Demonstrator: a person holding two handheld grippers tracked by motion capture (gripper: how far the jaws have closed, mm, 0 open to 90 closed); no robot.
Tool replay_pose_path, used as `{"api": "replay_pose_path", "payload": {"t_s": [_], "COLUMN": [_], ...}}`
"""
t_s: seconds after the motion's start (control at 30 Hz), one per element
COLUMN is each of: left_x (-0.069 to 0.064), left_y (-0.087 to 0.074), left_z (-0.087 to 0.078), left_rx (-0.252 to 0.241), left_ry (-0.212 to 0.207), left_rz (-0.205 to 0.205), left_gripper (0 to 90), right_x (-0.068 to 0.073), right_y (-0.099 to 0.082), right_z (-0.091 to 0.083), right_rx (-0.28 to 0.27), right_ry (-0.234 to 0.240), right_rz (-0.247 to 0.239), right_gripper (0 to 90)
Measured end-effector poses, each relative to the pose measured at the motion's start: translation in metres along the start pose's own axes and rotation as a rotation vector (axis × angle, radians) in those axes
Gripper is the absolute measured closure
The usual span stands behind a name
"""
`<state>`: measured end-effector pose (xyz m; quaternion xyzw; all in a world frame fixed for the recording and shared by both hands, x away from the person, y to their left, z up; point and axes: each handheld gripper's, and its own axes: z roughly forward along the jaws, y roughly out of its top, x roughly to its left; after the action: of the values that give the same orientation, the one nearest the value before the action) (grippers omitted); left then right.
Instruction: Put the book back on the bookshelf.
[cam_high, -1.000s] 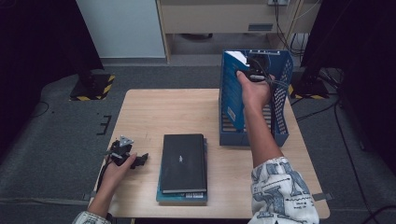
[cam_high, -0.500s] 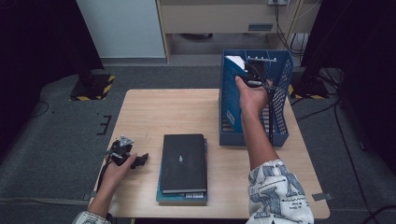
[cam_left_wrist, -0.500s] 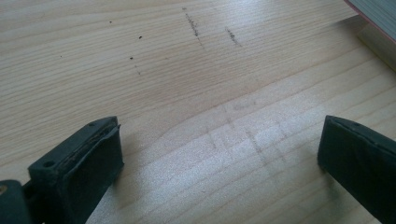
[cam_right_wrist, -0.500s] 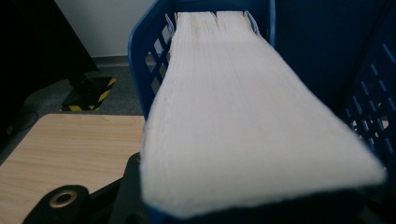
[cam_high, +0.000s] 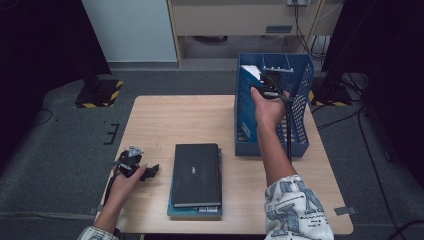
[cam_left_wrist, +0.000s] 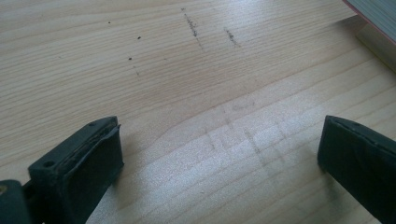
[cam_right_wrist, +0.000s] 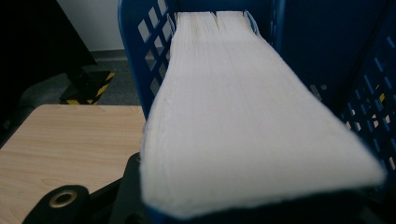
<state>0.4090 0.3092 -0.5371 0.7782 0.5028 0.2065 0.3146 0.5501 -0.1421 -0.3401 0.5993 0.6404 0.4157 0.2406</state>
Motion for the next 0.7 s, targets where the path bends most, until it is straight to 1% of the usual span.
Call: {"api": "replay_pose_path", "payload": {"t_s": [0.1, 0.2, 0.3, 0.33, 0.37, 0.4, 0.43, 0.47, 0.7], "left_x": [0.000, 0.000, 0.000, 0.000, 0.000, 0.000, 0.000, -0.001, -0.001], "left_y": [0.000, 0.000, 0.000, 0.000, 0.000, 0.000, 0.000, 0.000, 0.000], "left_z": [0.000, 0.000, 0.000, 0.000, 0.000, 0.000, 0.000, 0.000, 0.000], "left_rx": [0.000, 0.000, 0.000, 0.000, -0.001, -0.001, 0.000, 0.001, 0.003], "left_ry": [0.000, 0.000, 0.000, 0.000, 0.000, -0.001, -0.001, -0.001, -0.002], "left_rz": [0.000, 0.000, 0.000, 0.000, 0.000, 0.000, 0.001, 0.001, 0.001], "left_gripper": [0.0, 0.0, 0.0, 0.0, 0.0, 0.0, 0.0, 0.0, 0.0], "right_x": [0.001, 0.003, 0.004, 0.004, 0.004, 0.004, 0.004, 0.002, 0.000], "right_y": [-0.001, -0.003, -0.004, -0.004, -0.005, -0.004, -0.004, -0.004, -0.009], "right_z": [-0.001, -0.001, -0.003, -0.003, -0.004, -0.006, -0.006, -0.009, -0.014], "right_rx": [-0.004, 0.003, 0.011, 0.013, 0.022, 0.049, 0.049, 0.070, 0.103], "right_ry": [0.004, 0.001, 0.003, 0.002, 0.000, 0.002, 0.002, 0.005, 0.014], "right_rz": [-0.002, -0.023, -0.025, -0.033, -0.040, -0.052, -0.052, -0.053, -0.074], "right_gripper": [60.8, 60.8, 60.7, 60.7, 60.6, 60.6, 60.6, 60.5, 60.3]}}
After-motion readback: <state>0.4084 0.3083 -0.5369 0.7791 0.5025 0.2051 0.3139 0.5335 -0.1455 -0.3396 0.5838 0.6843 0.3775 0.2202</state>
